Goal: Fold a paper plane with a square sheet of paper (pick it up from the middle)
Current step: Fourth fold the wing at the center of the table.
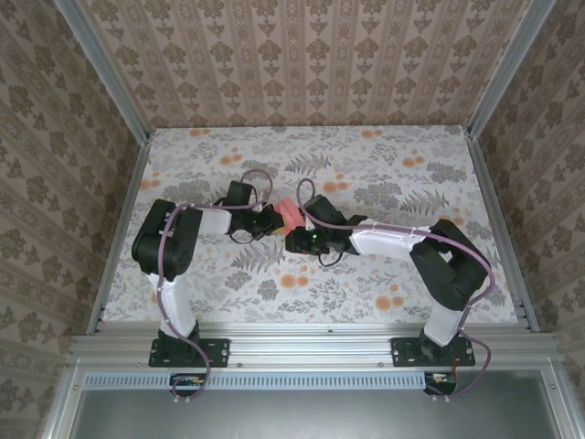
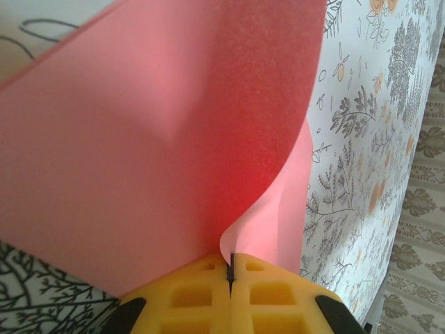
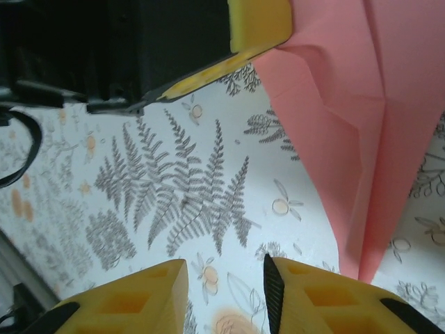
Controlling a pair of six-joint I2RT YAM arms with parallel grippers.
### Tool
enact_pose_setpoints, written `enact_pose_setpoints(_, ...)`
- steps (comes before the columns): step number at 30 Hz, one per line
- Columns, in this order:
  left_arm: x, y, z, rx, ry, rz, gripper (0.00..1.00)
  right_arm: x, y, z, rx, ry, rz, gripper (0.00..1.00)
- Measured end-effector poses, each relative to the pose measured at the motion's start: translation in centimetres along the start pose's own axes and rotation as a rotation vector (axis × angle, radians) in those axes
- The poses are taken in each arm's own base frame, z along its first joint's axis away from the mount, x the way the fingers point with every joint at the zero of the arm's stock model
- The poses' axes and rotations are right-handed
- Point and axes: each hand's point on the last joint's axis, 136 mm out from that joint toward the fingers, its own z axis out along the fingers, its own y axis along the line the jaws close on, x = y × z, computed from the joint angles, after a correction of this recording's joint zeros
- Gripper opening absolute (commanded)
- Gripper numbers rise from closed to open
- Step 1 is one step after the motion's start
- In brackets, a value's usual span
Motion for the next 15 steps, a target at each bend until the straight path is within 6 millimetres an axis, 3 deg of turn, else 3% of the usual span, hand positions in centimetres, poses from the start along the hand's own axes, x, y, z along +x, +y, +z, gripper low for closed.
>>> enact_pose_setpoints(5, 0.1, 0.0, 0.0, 0.002, 0.003, 0.011, 0.0, -0.6, -0.8, 1.7, 0.067, -0.026, -0.009, 0.37)
enact_pose_setpoints(15, 0.1, 0.1, -0.1, 0.003, 0.009, 0.011, 0.0, -1.3, -1.9, 2.9, 0.127, -0.055, -0.008, 0.37)
